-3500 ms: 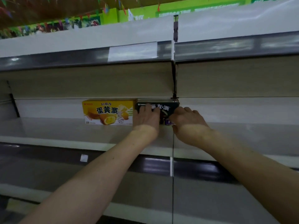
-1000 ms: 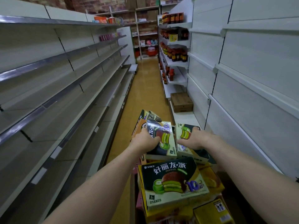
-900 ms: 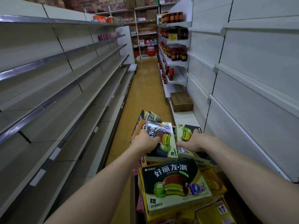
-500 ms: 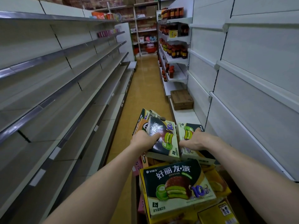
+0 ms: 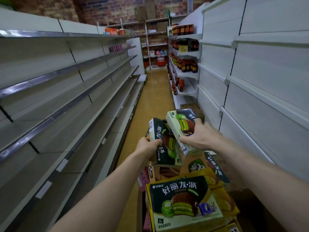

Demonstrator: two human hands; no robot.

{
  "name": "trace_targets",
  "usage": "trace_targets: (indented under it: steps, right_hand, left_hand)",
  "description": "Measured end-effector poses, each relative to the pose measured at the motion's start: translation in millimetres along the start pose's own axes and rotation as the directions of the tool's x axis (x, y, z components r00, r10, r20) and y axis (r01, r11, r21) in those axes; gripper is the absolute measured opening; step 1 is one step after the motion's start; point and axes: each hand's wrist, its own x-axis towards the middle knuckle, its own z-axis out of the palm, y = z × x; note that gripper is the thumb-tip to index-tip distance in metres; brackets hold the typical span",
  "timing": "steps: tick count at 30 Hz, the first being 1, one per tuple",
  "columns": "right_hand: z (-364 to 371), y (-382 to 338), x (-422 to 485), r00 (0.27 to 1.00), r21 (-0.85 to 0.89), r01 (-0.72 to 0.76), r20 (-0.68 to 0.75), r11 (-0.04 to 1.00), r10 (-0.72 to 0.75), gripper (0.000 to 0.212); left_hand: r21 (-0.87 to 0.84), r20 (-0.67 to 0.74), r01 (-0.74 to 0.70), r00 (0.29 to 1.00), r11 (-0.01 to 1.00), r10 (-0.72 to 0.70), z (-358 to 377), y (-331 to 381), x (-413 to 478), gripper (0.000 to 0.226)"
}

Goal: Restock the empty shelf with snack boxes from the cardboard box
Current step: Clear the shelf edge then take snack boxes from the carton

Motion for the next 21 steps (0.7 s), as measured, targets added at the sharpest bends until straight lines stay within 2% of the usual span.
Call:
trace_targets:
  steps: [2, 6, 9, 12, 15, 17, 19, 21]
  right_hand:
    - [-6, -12, -7, 0.997, 0.003, 0.074, -0.02, 0.997, -0.074, 0.107]
    - [-14, -35, -19, 0.967, 0.015, 0.252, -0.051, 0.968, -0.251, 0.094]
    - [-25, -50, -26, 0.928, 0.015, 0.369, -0.058, 0.929, -0.368, 0.089]
    - [-38, -66, -35, 0.882, -0.004, 0.471, -0.028, 0.882, -0.471, 0.076]
    - [-47, -85, -42, 0.837, 0.097, 0.546, -0.033, 0.832, -0.546, 0.081]
    - [-53, -97, -47, 0.823, 0.2, 0.565, -0.068, 0.8, -0.564, 0.068]
    - [-57, -109, -53, 0.828, 0.253, 0.559, -0.12, 0.789, -0.548, 0.064]
    - [-59, -119, -54, 0.867, 0.29, 0.497, -0.133, 0.818, -0.48, 0.069]
  left_hand:
    - [-0.128, 0.015, 0.038, 0.999, 0.991, -0.037, -1, 4, -2, 0.044]
    - [-0.373, 0.1, 0.086, 0.994, 0.924, -0.052, -7, 11, -17, 0.028]
    - [-0.501, 0.202, 0.092, 0.979, 0.861, 0.012, -14, 10, -32, 0.026]
    - [-0.604, 0.234, 0.063, 0.967, 0.795, 0.101, -26, 7, -46, 0.028]
    - [-0.683, 0.211, 0.018, 0.962, 0.73, 0.173, -41, 6, -62, 0.027]
    - [-0.724, 0.17, -0.015, 0.965, 0.689, 0.2, -52, 6, -74, 0.025]
    - [-0.754, 0.106, -0.064, 0.97, 0.654, 0.218, -64, 7, -85, 0.022]
    - [-0.779, 0.033, -0.117, 0.973, 0.616, 0.226, -75, 8, -96, 0.022]
